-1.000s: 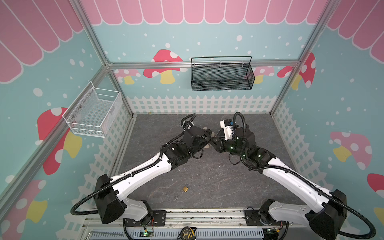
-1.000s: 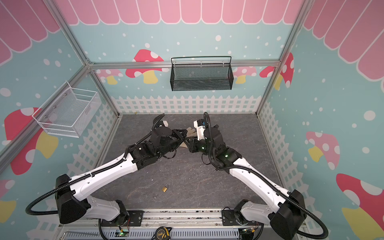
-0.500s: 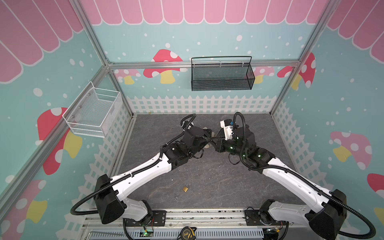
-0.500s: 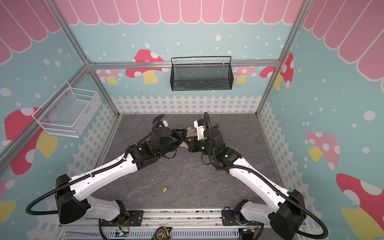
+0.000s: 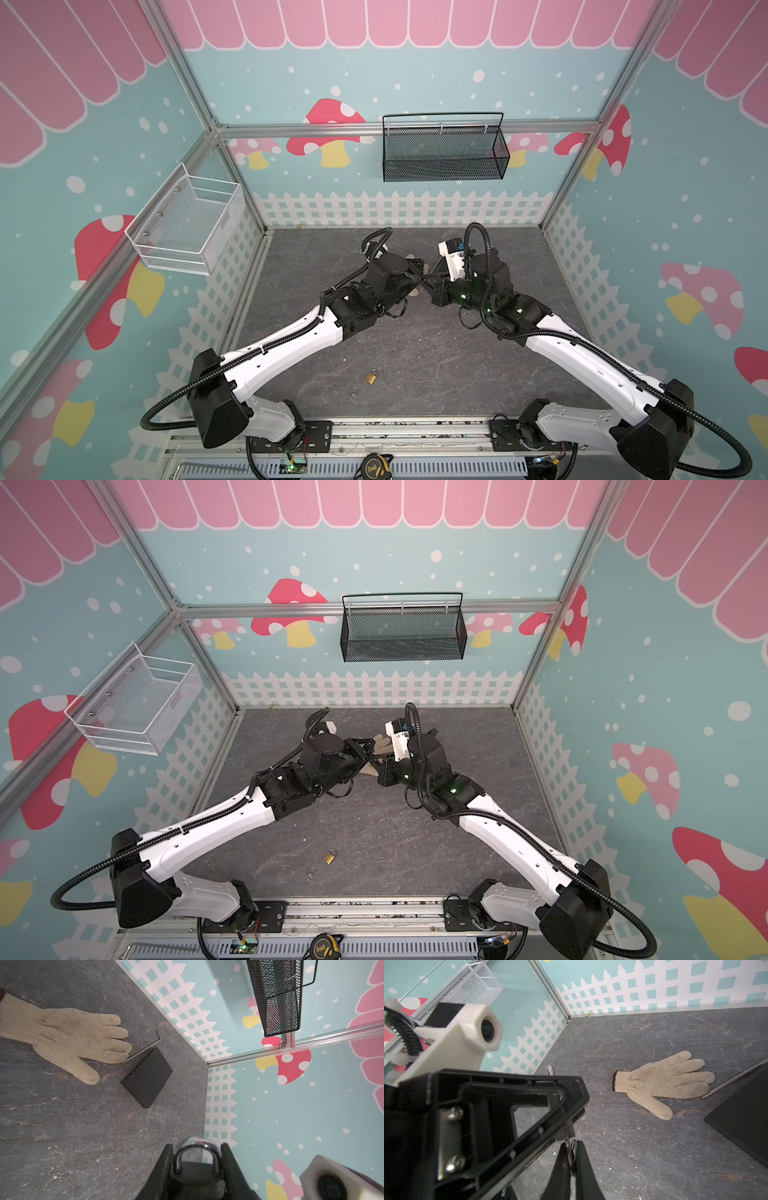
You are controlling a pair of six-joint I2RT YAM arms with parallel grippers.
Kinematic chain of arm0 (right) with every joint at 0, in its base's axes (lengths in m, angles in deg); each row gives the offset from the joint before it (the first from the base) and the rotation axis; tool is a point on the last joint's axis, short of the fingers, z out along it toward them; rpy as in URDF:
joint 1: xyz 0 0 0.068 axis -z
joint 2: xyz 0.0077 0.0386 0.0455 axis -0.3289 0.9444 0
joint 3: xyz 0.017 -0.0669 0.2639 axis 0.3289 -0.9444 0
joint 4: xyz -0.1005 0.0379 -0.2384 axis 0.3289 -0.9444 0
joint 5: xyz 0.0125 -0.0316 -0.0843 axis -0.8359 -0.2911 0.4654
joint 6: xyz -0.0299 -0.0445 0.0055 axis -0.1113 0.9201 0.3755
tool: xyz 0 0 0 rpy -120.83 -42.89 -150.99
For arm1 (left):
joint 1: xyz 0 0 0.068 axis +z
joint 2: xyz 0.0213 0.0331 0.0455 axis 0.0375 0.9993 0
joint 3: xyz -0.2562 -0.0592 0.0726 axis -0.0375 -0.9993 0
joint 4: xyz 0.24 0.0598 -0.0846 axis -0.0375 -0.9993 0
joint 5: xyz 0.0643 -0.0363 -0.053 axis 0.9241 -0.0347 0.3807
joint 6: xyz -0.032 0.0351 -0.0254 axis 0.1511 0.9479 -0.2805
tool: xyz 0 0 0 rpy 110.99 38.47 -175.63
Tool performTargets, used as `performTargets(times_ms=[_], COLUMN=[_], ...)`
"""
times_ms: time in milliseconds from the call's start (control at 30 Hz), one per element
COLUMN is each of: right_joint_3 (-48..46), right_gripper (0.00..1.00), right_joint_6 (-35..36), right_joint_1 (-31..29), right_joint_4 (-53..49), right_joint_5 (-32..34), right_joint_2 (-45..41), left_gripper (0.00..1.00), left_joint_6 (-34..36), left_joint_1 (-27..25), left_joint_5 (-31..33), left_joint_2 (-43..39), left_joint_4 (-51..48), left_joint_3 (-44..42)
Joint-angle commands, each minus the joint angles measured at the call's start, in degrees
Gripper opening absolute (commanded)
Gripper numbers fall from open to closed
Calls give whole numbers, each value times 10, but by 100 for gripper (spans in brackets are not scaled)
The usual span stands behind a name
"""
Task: Unlock with the key
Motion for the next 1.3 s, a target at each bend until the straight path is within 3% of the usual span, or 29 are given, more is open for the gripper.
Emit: performTargets(times_ms=[0,67,233,533,633,800,1067,1267], right_joint_3=[19,17,19,25,27,33,21,-10], right_gripper=[0,0,0,0,0,0,0,0], right_joint_6=[31,35,44,55,55,47,2,-86], right_joint_1=[-2,-3,-6,-13,-13,-13,19,56], right_joint_4=[19,23,18,8,6,4,57,158], right_joint_5=[15,17,32,40,32,12,-102,-228], right_joint_2=[-4,-3,0,12,16,17,2,-4], left_gripper=[39,46,47,39,31,0,0,0], left_joint_6=[8,13,13,13,9,6,38,74], left_joint_1=[-2,-2,-1,6,8,16,29,31], left_joint_5=[-16,-15,-4,-6,-10,-28,-92,-137], left_joint_2=[0,5,11,24,29,27,1,-9], left_joint_4=[-28,-33,-42,0,10,28,71,91], left_joint_3=[-9,-7,1,10,7,-3,-39,-48])
